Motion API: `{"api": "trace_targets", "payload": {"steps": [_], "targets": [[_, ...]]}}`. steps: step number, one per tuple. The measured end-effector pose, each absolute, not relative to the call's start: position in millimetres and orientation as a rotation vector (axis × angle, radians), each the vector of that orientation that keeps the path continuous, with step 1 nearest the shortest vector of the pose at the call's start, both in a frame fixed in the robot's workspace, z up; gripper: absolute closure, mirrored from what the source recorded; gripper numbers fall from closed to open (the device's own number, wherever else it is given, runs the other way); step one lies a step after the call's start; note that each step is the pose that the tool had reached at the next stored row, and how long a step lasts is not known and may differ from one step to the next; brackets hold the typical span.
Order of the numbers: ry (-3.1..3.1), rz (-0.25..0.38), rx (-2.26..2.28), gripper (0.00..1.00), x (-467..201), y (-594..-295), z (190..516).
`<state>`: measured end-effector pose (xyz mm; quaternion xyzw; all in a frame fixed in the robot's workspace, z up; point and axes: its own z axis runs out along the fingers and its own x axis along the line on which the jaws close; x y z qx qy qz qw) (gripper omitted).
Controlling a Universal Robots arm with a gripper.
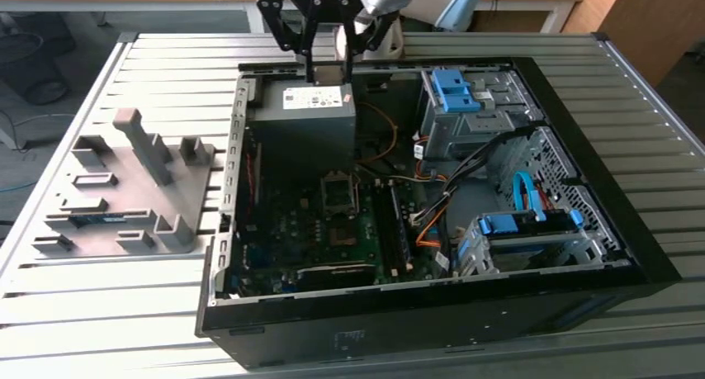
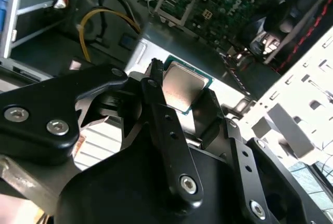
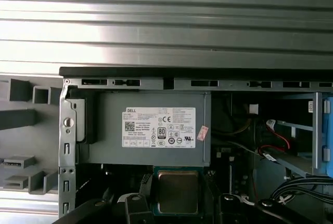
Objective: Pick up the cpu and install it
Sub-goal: 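Pick up the cpu and move it towards the insertion slot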
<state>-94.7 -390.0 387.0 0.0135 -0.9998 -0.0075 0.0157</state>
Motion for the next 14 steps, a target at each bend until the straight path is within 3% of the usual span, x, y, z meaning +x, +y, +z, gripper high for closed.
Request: {"api": "trace_targets", "payload": {"steps": [14], "targets": [[-3.109, -0.024, 0.042, 0.53, -82, -391, 387]]}}
